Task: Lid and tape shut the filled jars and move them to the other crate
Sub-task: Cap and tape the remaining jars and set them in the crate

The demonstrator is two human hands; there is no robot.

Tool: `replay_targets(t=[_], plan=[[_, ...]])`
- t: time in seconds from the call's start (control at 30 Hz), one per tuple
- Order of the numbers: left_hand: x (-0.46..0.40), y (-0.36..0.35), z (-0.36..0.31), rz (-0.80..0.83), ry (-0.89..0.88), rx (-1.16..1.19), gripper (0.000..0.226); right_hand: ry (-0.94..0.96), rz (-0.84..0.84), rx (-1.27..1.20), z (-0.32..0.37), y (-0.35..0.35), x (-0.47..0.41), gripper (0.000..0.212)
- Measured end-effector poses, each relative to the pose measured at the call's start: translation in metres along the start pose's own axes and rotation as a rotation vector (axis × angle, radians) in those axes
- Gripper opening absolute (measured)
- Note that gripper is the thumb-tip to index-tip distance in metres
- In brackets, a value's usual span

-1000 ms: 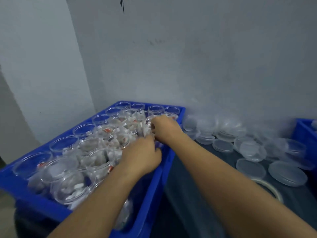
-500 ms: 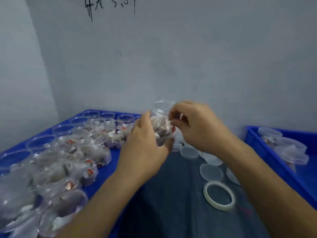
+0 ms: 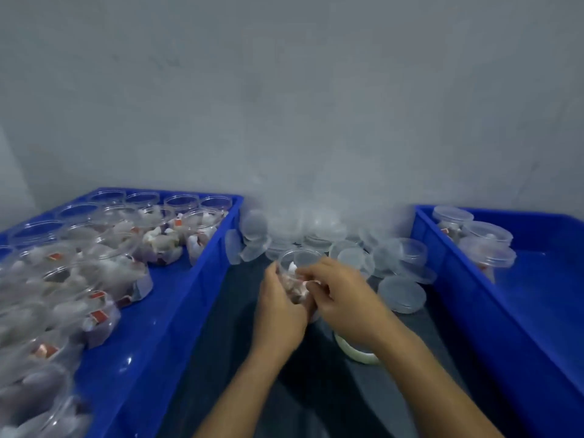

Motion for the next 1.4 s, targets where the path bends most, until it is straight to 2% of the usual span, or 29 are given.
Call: replay_targets(t=[0.07, 0.13, 0.2, 0.23, 0.3, 0.4, 0.57, 0.67, 0.9, 1.17, 1.23, 1.3, 1.4], plan=[[-0.001, -0.004, 0.01, -0.025, -0.017, 0.018, 0.075, 0.041, -0.118, -0.153, -0.007, 0.001, 0.007, 0.043], [-0.001, -0.006, 0.018, -0.058, -0.047, 0.002, 0.079, 0.013, -0.315, -0.277, -0.021, 0.006, 0.013, 0.049], [0.002, -0.007, 0.024, -0.072, -0.074, -0.004, 0.083, -0.117, -0.486, -0.262, -0.043, 0.008, 0.019, 0.04], [0.003, -0.008, 0.027, -0.074, -0.088, -0.003, 0.086, -0.223, -0.5, -0.193, -0.056, 0.006, 0.022, 0.032], [0.005, -0.01, 0.028, -0.077, -0.11, -0.021, 0.089, -0.427, -0.361, 0.007, -0.078, -0.005, 0.027, 0.021], [0.006, -0.01, 0.027, -0.053, -0.133, -0.054, 0.095, -0.52, -0.194, 0.179, -0.088, -0.022, 0.031, 0.028], [0.008, -0.011, 0.024, -0.032, -0.172, -0.083, 0.103, -0.532, -0.158, 0.279, -0.081, -0.029, 0.025, 0.023], [0.008, -0.012, 0.026, -0.045, -0.176, -0.098, 0.104, -0.54, -0.188, 0.242, -0.082, -0.03, 0.027, 0.017], [0.007, -0.011, 0.028, -0.055, -0.186, -0.137, 0.102, -0.41, -0.491, -0.168, -0.075, -0.014, 0.033, 0.009], [0.014, -0.012, 0.022, -0.091, -0.224, -0.171, 0.08, -0.375, -0.822, -0.733, -0.065, 0.021, 0.041, 0.013], [0.017, -0.015, 0.019, -0.086, -0.241, -0.16, 0.077, -0.432, -0.82, -0.91, -0.068, 0.026, 0.041, 0.015], [0.02, -0.019, 0.017, -0.067, -0.243, -0.11, 0.074, -0.482, -0.73, -1.074, -0.07, 0.025, 0.039, 0.016], [0.024, -0.025, 0.016, -0.033, -0.246, -0.071, 0.072, -0.491, -0.602, -1.155, -0.068, 0.017, 0.036, 0.018]])
Point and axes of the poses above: each hand's wrist, its own x-axis away from the middle knuckle, its own y-axis out of the back of the hand, z = x × y, the point moved 3 cm from there along -x, towards the middle knuckle, and after that the axes turned 4 degrees about -y, right-handed, at the moved point
